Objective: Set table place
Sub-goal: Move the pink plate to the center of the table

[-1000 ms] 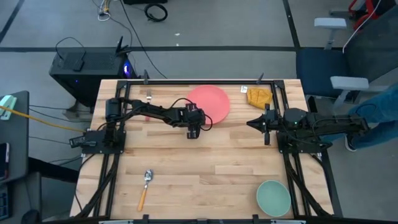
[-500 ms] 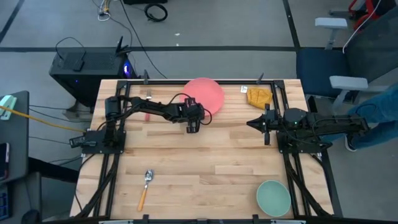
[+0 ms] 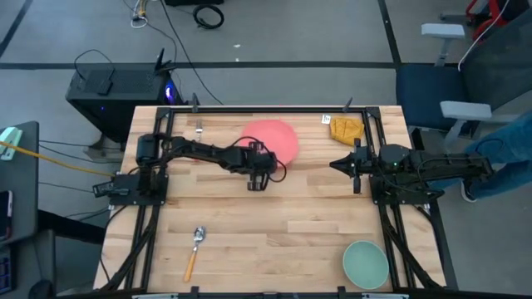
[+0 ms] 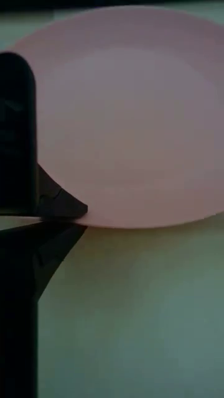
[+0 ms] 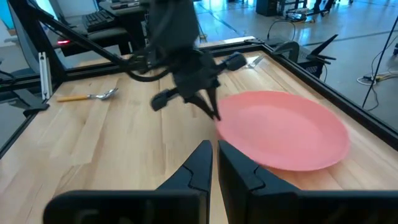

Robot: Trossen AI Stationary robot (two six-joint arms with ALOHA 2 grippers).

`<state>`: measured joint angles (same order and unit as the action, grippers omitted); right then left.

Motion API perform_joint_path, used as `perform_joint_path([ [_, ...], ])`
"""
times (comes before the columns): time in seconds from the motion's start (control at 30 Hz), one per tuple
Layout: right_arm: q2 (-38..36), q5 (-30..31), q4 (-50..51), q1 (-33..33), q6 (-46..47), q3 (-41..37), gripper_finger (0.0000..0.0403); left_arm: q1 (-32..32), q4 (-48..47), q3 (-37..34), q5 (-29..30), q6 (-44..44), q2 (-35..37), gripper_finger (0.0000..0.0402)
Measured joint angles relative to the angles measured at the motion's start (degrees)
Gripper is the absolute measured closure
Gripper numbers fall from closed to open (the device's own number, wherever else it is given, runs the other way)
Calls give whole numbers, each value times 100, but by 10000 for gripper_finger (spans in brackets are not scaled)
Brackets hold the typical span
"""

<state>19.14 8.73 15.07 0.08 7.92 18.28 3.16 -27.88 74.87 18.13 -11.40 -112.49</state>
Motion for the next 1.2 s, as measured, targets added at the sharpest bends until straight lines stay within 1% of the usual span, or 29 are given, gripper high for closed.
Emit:
perform_joint_path([
  [0.1,0,-2,-4,0,-6,-2,373,-242,-383,171,-179,481,-2,389],
  [0.23,0,-2,-3,0,-25,-2,373,-597,-441,180,-417,1128,0,389],
  [0.37,0,-105,-2,0,-32,-2,373,-992,-469,164,-466,1589,0,389],
  [0.5,0,-347,-3,1,-33,-2,373,-1320,-459,162,-472,1926,0,389],
  [0.63,0,-407,-4,0,-40,-2,373,-1533,-392,162,-407,2004,-63,388],
  [0.77,0,-409,0,5,-53,-2,373,-1609,-306,164,-358,2113,-176,386],
  [1.2,0,-410,39,7,-363,-2,373,-1694,44,154,-443,2154,-282,322],
])
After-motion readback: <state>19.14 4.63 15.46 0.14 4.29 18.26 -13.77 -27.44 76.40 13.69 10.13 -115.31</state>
